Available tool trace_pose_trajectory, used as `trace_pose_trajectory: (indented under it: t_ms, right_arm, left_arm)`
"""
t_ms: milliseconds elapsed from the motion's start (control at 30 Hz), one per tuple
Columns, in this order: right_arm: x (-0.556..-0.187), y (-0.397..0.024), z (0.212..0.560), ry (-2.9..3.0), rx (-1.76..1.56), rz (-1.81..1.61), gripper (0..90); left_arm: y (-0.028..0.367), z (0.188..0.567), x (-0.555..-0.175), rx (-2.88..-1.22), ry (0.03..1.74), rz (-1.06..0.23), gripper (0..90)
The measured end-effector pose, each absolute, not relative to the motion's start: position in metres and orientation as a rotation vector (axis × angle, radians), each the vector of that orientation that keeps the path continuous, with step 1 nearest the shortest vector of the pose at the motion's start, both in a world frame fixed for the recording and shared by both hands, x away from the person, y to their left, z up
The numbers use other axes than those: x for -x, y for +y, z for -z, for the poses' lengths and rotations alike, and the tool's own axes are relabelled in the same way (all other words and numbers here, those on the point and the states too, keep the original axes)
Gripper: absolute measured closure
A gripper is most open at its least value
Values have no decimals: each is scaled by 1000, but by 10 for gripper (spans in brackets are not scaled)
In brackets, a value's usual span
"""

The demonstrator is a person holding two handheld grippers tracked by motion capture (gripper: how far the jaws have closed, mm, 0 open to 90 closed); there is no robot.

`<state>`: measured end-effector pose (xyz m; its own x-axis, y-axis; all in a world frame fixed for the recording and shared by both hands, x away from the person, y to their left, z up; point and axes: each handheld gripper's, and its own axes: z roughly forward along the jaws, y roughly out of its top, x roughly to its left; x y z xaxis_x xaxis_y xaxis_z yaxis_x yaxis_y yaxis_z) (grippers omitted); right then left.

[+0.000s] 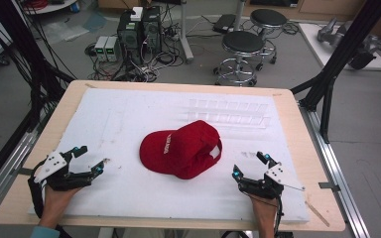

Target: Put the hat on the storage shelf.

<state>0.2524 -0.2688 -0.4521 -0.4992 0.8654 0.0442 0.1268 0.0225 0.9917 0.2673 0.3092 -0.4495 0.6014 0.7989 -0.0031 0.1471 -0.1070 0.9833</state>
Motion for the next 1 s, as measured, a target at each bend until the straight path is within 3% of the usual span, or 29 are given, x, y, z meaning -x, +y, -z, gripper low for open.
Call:
trace_pose_trajectory:
  t_ms: [1000]
  right_arm:
    - [-255,-268,451,1709,-1027,-1521,31]
  left_arm:
    - [307,450,-262,-1587,812,-741,148]
